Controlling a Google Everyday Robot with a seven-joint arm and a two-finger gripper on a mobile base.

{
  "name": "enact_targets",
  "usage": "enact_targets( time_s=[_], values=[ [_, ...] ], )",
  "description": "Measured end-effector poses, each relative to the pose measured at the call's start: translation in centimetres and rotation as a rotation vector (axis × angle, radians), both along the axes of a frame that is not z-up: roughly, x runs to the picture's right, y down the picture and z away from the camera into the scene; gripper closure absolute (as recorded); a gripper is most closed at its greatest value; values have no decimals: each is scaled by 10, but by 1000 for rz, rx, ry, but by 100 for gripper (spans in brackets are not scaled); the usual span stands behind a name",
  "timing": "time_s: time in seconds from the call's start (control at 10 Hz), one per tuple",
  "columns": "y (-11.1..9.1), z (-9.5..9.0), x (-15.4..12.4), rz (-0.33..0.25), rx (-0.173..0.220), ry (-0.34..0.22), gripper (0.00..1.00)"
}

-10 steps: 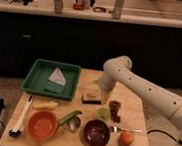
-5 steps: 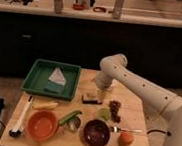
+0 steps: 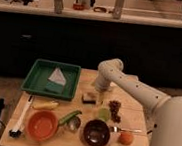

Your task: Wipe purple bowl with eraser

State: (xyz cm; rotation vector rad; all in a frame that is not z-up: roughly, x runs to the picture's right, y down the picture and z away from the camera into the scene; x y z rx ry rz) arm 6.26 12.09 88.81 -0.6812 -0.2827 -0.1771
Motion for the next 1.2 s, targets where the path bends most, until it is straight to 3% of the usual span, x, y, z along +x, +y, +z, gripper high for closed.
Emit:
enact_targets(
  time_s=[0.2, 0.5, 0.9, 1.1, 1.2],
  values=[
    [10, 12, -1, 7, -16, 0, 27],
    [22, 25, -5, 16, -32, -23, 57],
    [21, 25, -7, 16, -34, -37, 96],
    [22, 22, -10, -2, -34, -61, 100],
    [19, 16, -16, -34, -20, -109, 100]
  ],
)
